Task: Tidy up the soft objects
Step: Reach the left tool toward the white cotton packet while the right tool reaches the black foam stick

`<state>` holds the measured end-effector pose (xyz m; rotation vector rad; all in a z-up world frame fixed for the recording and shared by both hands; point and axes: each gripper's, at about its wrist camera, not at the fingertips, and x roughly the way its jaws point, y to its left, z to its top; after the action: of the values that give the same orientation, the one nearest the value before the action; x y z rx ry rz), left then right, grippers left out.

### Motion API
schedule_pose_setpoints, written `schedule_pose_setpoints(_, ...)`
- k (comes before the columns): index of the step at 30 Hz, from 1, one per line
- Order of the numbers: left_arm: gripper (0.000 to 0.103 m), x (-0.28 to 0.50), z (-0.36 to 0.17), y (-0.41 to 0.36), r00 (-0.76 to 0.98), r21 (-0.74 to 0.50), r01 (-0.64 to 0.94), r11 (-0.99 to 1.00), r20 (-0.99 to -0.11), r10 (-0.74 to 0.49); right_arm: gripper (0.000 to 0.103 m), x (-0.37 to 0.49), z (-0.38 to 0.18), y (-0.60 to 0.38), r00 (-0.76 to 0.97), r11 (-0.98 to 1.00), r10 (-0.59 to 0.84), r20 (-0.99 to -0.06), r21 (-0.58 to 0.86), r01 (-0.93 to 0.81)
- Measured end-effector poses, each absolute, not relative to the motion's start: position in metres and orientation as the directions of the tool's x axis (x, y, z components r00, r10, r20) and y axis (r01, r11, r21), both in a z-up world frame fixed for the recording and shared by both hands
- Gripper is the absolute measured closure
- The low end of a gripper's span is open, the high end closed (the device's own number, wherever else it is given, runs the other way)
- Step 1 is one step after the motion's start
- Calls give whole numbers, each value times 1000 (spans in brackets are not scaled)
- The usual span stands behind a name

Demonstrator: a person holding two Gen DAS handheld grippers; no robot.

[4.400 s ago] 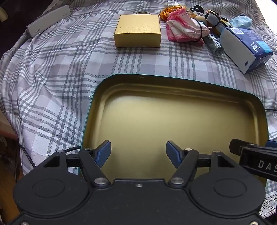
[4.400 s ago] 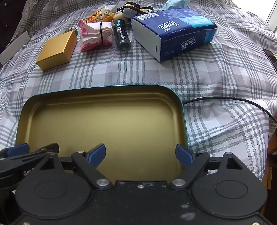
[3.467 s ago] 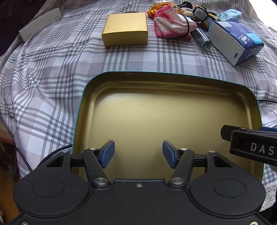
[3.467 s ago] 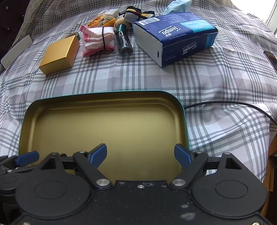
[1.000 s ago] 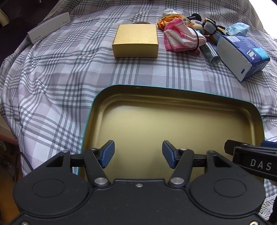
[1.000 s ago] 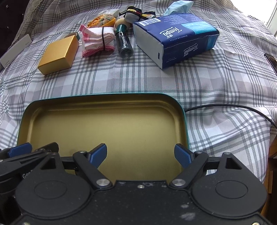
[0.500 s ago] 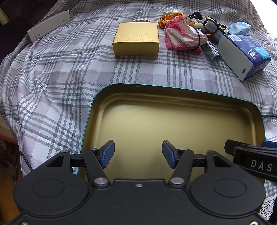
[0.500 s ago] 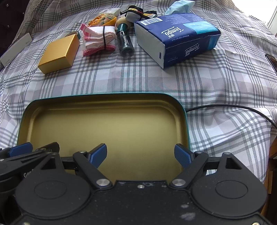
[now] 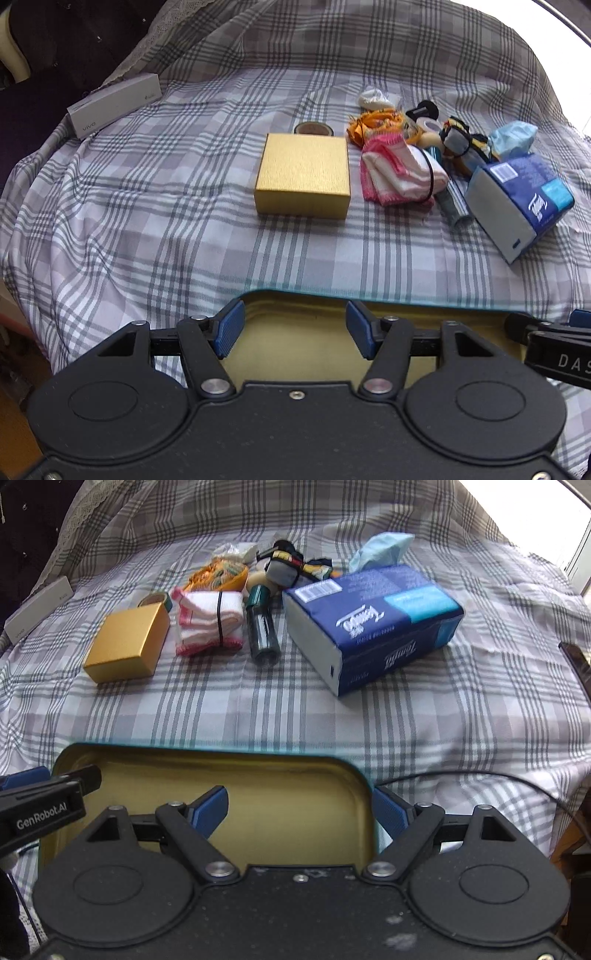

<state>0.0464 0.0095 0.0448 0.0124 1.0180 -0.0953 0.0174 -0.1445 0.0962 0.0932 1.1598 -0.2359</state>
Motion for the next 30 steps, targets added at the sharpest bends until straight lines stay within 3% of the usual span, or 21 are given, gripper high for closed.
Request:
schedule_pose_setpoints(8, 45, 119, 84, -1, 616, 28, 153, 988, -784, -73, 18, 101, 136, -186, 547, 958, -240, -802, -106, 266)
schedule_pose_setpoints(14, 45, 191, 97, -9, 643, 31, 126, 992, -764, -57, 18, 178, 135, -218, 547, 954, -252, -798, -108, 281)
schedule_pose_setpoints(22, 45, 272, 87, -22, 622, -15, 125, 992, -778, -90, 20, 279, 85, -235, 495, 979, -103, -863, -1, 202)
schedule_pose_setpoints(26, 46, 298, 72, -28, 607, -19, 91, 996, -792, -70, 26, 318, 51, -235, 449, 992, 3, -893, 59, 111)
schedule_pose_setpoints(30, 46, 312, 59, -33, 617, -5, 79, 997, -785, -53, 30, 340, 23, -227, 470, 999, 6, -883, 27, 38)
